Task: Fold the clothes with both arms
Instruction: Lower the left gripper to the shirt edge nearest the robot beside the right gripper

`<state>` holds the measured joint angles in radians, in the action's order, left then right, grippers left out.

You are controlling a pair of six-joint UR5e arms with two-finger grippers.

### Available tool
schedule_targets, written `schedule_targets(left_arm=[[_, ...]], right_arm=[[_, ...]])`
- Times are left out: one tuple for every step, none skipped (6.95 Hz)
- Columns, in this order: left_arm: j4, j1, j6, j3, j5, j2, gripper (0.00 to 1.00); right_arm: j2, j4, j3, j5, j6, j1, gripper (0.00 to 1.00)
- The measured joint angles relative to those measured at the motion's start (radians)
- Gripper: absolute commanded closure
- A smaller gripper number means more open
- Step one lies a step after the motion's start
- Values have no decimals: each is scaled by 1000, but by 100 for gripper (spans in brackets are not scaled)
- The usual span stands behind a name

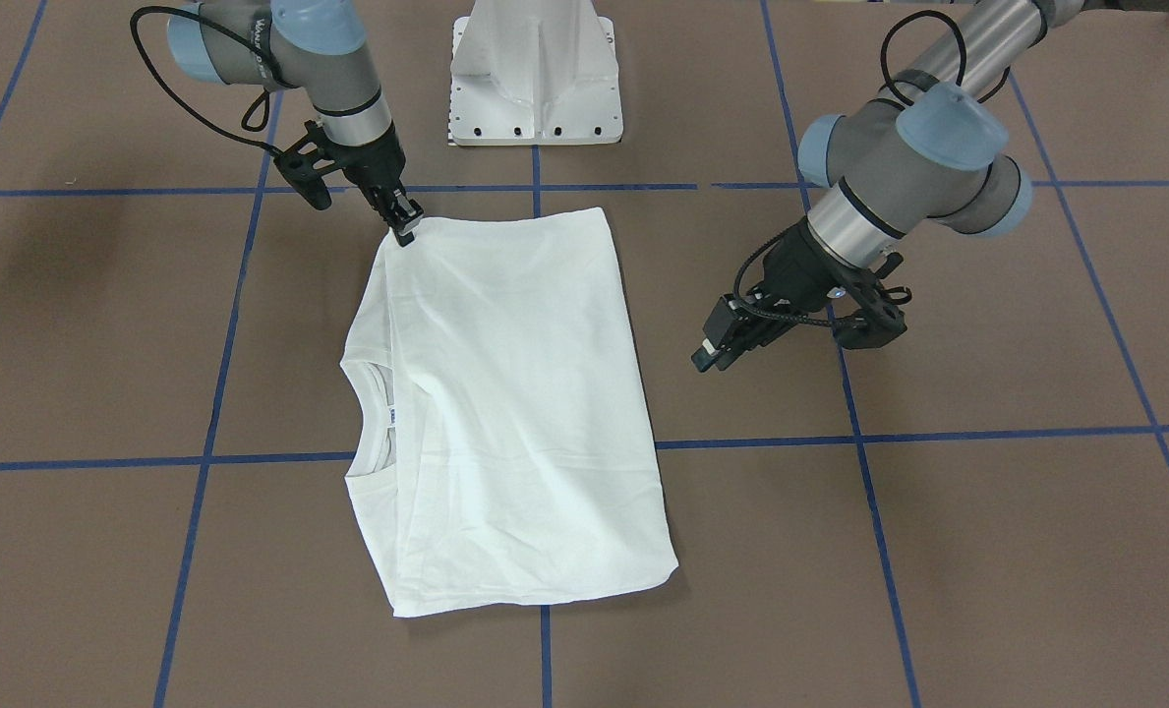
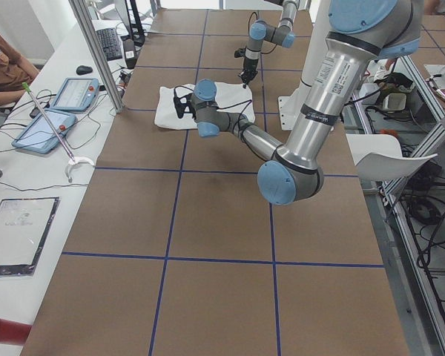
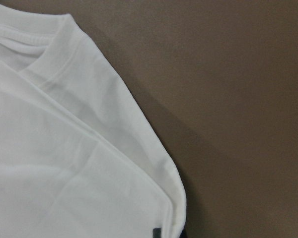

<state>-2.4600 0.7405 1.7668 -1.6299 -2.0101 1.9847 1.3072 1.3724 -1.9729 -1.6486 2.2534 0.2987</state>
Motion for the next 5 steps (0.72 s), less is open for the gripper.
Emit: schedule_targets(left_arm=[[39, -70, 51, -89, 44, -55, 58], [121, -161, 90, -206, 112, -121, 58], [222, -259, 139, -295, 197, -160, 58], [305, -361, 195, -336, 285, -167, 56], [345, -441, 232, -337, 343, -152, 56]], right_arm=[[-2, 22, -17, 1, 18, -10, 100], [-4, 33, -26, 2, 33, -18, 100], [-3, 37, -33, 1, 39, -20, 100], [1, 38, -42, 0, 40, -20, 100], [3, 39, -47, 0, 41, -21, 100]])
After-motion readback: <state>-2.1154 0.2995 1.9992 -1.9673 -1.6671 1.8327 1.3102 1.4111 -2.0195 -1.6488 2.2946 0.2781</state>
